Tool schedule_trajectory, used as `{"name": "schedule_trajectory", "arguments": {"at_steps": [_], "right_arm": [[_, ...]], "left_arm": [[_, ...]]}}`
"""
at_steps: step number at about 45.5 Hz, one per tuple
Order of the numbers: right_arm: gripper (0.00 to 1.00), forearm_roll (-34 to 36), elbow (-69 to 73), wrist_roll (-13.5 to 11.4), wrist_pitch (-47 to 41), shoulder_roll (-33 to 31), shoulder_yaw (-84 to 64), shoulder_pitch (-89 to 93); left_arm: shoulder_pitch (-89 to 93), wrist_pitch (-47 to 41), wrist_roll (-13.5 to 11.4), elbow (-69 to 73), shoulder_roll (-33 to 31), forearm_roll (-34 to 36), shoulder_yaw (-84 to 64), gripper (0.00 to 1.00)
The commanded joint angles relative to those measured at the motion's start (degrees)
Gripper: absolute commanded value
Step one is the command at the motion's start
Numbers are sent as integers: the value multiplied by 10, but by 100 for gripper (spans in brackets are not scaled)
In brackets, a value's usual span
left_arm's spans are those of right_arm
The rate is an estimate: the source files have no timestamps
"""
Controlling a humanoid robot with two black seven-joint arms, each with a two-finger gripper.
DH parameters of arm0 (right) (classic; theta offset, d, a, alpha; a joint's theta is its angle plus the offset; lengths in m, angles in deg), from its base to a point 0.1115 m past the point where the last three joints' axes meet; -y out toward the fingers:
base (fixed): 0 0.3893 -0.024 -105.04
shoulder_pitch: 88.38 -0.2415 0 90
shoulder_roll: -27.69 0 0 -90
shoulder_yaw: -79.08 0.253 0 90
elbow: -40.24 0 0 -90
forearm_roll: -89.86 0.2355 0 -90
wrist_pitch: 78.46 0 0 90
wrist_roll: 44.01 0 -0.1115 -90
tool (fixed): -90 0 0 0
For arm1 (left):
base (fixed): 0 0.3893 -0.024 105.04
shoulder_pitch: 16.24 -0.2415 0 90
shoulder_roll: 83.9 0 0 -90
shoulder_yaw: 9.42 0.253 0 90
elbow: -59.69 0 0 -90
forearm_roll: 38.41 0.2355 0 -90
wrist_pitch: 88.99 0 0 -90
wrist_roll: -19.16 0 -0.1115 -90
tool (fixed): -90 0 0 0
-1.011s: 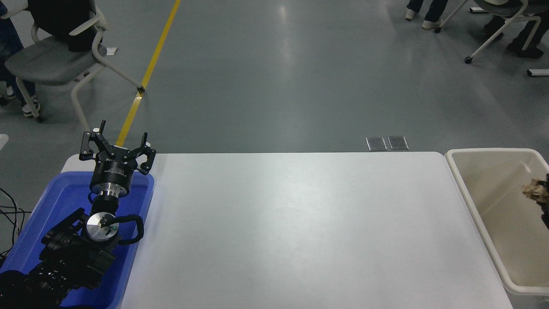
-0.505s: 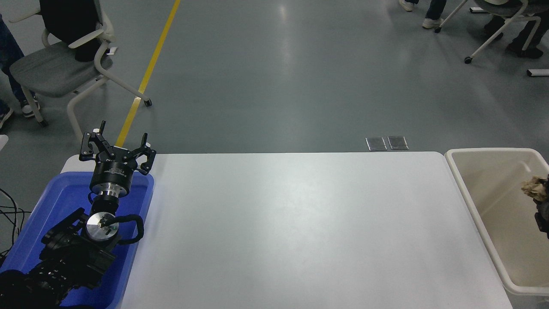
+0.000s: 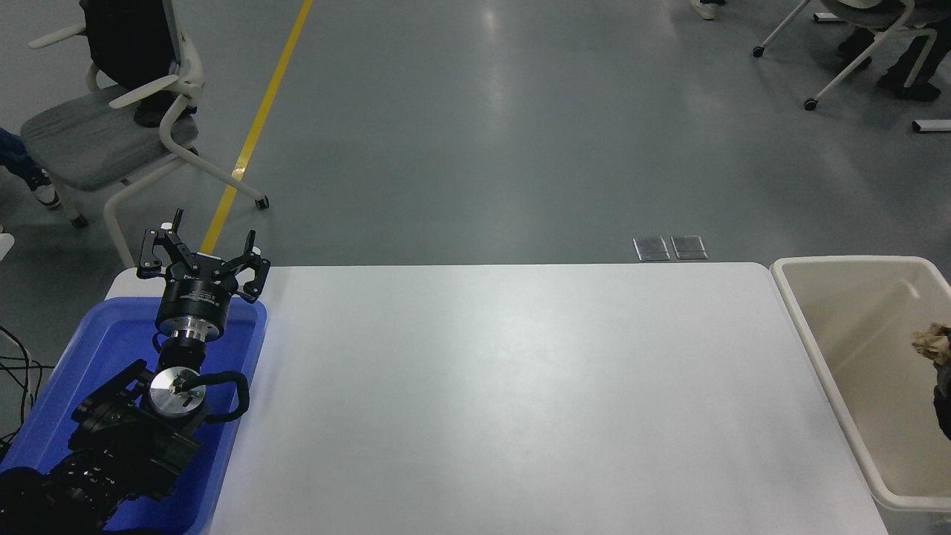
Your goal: Pick up paper ball place in dustbin
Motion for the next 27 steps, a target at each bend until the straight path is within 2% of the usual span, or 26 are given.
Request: {"name": "schedule_trajectory", "arguments": {"at_steps": [1, 3, 6, 15, 27], "right_arm": [[74, -2, -2, 0, 39, 1, 0, 3], [83, -2, -2, 0, 59, 2, 0, 3], [88, -2, -1, 0, 73, 2, 0, 3], [96, -2, -1, 0, 79, 2, 0, 3], [98, -2, 3, 0, 80, 1, 0, 2]], "left_arm": [[0, 0, 0, 0, 0, 0, 0, 99], [0, 0, 0, 0, 1, 0, 0, 99], [0, -1, 0, 0, 0, 0, 0, 99], [0, -1, 0, 0, 0, 0, 0, 99], [0, -1, 0, 0, 0, 0, 0, 99]]}}
